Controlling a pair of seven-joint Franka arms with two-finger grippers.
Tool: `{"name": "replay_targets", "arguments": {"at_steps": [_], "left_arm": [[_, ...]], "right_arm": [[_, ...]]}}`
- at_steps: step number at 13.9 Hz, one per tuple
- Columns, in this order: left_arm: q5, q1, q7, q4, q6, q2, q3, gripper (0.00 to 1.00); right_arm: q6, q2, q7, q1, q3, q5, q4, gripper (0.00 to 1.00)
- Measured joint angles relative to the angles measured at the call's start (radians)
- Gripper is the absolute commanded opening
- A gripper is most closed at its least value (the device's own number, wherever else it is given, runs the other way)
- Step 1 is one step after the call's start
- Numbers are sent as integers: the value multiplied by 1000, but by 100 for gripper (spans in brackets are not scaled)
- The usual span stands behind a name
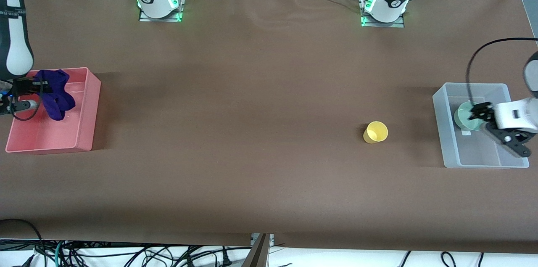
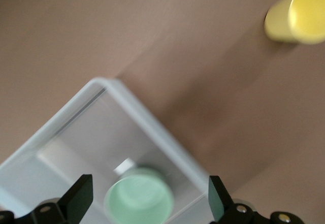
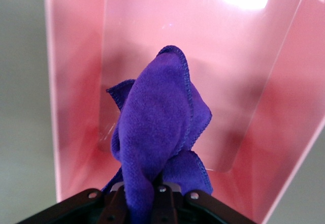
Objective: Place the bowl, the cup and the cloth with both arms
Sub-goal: 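Lower the bowl into the clear bin while the right gripper carries the cloth, then reach the left gripper to the yellow cup while the right gripper releases the cloth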
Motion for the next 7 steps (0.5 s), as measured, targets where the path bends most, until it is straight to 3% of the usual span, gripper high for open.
{"name": "replay_targets", "arguments": {"at_steps": [7], "left_arm": [[0, -219, -535, -3, 63, 81, -23, 100]], "right_arm": [[153, 80, -15, 0, -7, 1, -37, 0]]}}
